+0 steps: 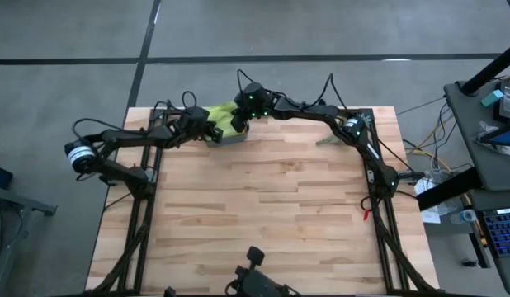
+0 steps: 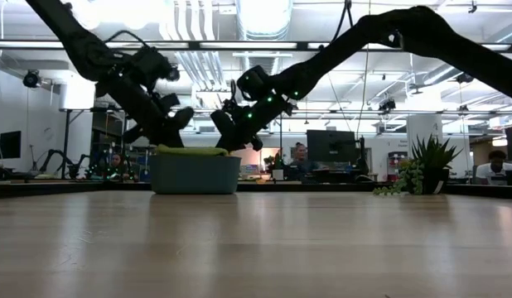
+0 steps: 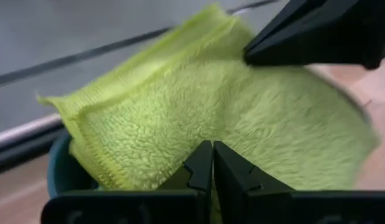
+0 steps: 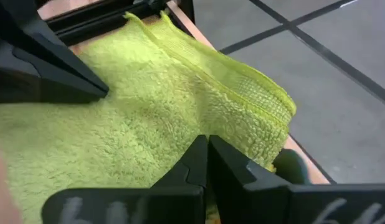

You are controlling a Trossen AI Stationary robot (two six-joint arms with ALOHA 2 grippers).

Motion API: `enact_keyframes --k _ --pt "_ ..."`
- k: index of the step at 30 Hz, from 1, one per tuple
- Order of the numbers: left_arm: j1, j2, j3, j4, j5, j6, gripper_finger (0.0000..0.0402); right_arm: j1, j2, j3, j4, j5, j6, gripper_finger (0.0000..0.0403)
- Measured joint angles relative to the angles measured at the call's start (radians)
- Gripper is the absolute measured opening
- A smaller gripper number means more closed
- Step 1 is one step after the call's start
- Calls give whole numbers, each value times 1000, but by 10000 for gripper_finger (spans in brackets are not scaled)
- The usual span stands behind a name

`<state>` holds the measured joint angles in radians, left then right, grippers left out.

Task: Fold microfiber towels
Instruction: Put the light green microfiber towel into the green bin

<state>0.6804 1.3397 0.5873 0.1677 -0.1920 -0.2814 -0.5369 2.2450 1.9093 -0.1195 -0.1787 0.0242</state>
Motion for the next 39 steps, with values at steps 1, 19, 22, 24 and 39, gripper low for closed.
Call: enact_keyframes --k 1,19,22,24,39 --pt "0 -18 -1 0 2 3 0 0 -7 0 -10 0 0 8" --pt "-2 -137 -43 -132 109 53 0 85 -85 -21 -178 -86 -74 8" --pt "-2 -78 -44 -131 110 52 0 87 -85 -39 -177 -82 -65 8" --pt "-2 -41 -44 -129 110 51 0 85 -85 -54 -173 -81 -53 8" --pt "-2 -98 -26 -136 112 57 0 72 -91 -116 -169 -51 -25 8"
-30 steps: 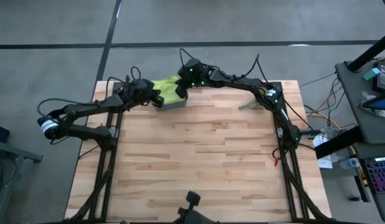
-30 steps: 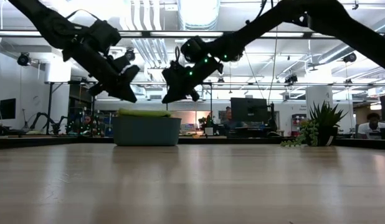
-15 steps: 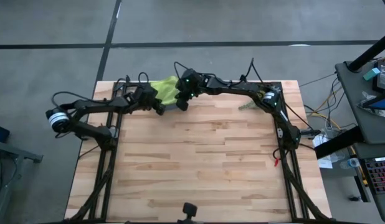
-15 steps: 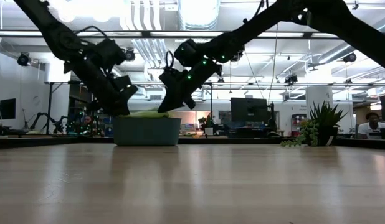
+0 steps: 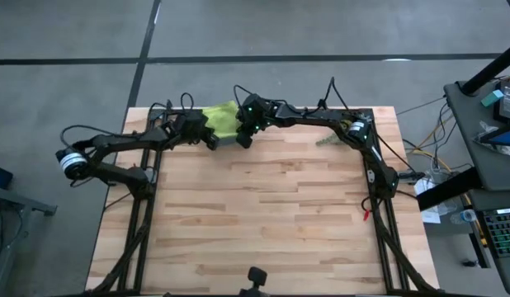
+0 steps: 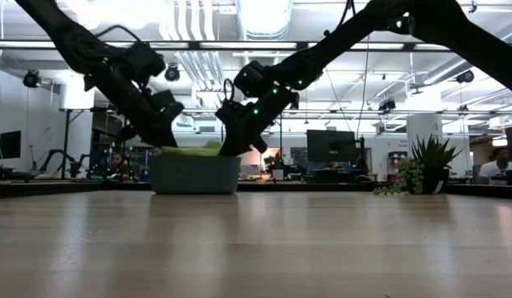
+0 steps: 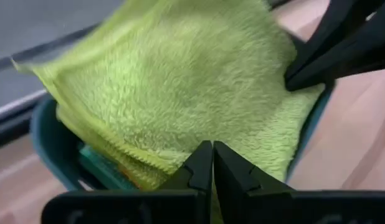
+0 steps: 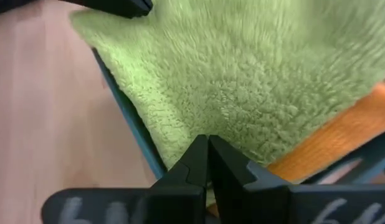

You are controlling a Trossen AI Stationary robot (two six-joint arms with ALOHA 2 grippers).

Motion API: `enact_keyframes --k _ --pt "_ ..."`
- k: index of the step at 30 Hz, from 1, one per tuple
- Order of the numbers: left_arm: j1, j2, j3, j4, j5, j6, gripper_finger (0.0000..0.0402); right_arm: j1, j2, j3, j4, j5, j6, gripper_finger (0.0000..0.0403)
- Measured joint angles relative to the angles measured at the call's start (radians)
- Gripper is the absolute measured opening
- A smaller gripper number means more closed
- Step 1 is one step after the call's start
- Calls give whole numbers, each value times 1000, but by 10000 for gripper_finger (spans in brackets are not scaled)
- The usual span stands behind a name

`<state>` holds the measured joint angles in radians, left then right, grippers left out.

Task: Fold microfiber towels
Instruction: Put the light green microfiber towel into the green bin

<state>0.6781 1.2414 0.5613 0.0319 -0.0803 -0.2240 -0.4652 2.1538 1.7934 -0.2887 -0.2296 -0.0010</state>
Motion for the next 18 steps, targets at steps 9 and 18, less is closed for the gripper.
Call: enact_keyframes --k 9,18 --pt "7 -153 0 40 -79 144 0 -14 -52 57 -8 22 -42 8" --pt "98 -38 1 237 -130 246 0 -80 -14 132 120 24 -41 8"
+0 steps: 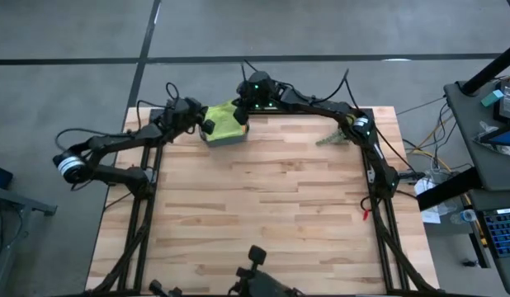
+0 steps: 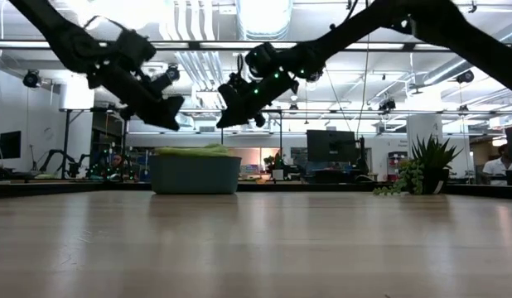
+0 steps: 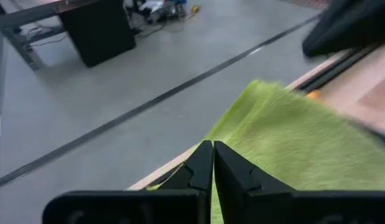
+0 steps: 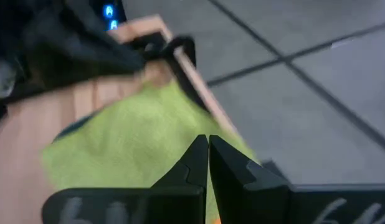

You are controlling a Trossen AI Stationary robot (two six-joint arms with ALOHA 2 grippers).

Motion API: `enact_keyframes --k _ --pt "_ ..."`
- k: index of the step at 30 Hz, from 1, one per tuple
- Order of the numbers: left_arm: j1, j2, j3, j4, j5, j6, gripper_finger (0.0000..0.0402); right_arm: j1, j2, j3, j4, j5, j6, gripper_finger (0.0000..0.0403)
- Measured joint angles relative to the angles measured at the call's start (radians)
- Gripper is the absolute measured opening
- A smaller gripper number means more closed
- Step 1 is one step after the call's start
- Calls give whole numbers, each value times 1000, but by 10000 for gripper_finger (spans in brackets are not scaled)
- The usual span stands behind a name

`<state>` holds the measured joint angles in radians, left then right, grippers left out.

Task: Fold microfiber towels
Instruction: Put the light green microfiber towel into the green bin

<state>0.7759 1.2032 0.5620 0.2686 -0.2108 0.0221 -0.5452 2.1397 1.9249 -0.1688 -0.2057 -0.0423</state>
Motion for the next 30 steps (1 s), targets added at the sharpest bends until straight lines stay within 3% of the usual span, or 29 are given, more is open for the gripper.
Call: enact_keyframes --k 8,30 --pt "23 131 25 11 0 11 0 -12 95 48 62 -2 5 8" --pt "23 222 20 -18 1 -25 0 -12 162 49 -10 -3 -20 8"
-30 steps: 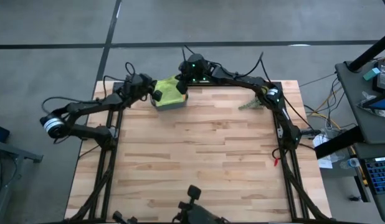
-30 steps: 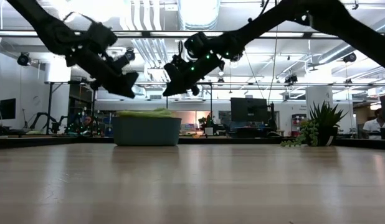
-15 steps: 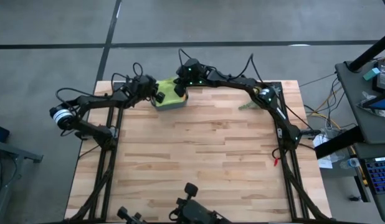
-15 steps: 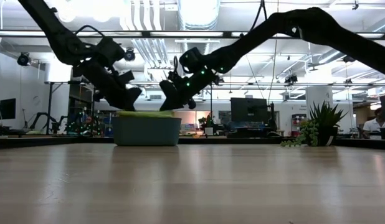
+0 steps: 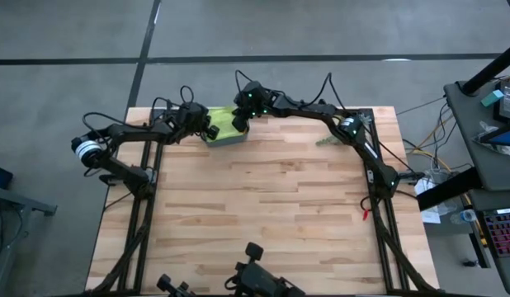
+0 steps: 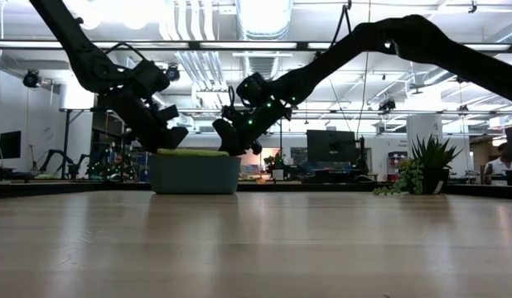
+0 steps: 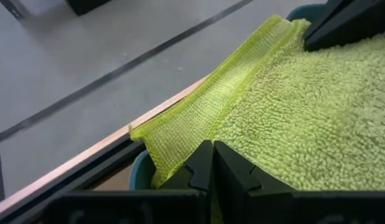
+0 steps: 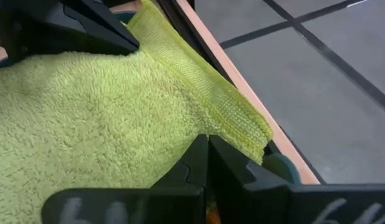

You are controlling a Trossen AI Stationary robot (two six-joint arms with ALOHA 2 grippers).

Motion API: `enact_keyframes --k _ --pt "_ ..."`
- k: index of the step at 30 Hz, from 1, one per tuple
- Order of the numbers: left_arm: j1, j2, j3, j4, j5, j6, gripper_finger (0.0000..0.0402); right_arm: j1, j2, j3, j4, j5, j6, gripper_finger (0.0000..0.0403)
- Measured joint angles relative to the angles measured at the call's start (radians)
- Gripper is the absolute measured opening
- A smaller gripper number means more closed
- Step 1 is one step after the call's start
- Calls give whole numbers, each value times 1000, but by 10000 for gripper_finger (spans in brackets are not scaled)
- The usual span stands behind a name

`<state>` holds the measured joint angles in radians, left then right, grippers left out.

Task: Fold microfiber towels
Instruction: Put the light green microfiber towel into the green bin, then return to Home Position

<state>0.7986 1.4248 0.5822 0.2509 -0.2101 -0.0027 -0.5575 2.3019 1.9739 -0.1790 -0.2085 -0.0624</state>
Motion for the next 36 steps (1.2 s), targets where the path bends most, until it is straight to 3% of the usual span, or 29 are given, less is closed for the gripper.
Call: enact_keyframes --k 22,29,36 --pt "-2 -9 -4 -8 0 -18 0 -2 7 2 -33 3 -1 8" --pt "-2 -114 -4 -17 1 -17 0 -2 -39 16 -58 4 -5 8" --pt "-23 -310 -4 -117 18 -18 0 11 -138 5 -148 4 -21 8"
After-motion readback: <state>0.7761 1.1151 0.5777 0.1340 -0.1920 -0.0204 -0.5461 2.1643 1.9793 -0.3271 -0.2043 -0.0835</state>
